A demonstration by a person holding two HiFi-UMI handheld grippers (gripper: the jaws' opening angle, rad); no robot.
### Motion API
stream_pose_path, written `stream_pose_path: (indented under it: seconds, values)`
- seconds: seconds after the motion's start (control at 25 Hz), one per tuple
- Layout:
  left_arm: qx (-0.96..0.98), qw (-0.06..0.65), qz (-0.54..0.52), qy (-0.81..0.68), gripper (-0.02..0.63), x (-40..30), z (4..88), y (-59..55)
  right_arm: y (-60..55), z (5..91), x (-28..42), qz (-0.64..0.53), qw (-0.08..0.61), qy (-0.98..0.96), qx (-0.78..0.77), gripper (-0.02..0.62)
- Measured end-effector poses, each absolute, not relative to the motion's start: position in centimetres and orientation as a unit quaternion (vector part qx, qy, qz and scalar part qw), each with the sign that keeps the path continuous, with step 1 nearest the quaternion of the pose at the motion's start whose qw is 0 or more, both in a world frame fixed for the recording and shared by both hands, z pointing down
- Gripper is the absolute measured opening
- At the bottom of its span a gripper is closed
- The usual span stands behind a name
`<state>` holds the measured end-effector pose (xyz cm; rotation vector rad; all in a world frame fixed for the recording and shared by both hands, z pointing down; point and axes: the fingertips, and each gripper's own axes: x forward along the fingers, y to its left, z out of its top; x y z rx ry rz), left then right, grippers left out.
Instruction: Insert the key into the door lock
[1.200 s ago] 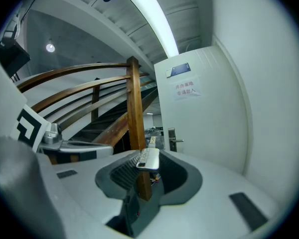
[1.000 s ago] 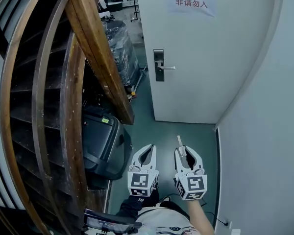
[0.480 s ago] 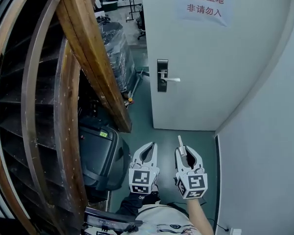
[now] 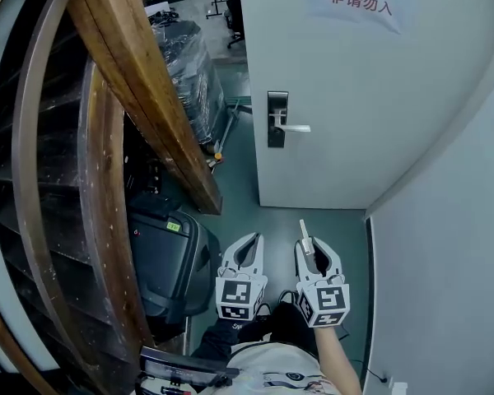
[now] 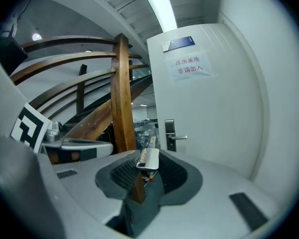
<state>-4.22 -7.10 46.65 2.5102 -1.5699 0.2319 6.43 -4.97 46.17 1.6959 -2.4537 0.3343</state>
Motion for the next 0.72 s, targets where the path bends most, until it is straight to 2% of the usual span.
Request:
stream_pose_path:
  seconds: [0.72]
  values:
    - [0.813, 0.059, 0.077, -0.575, 0.005, -2.0, 45.6, -21.8, -20.4, 45.7, 6.7, 0.099, 0.062, -0.854, 0.507, 0.120]
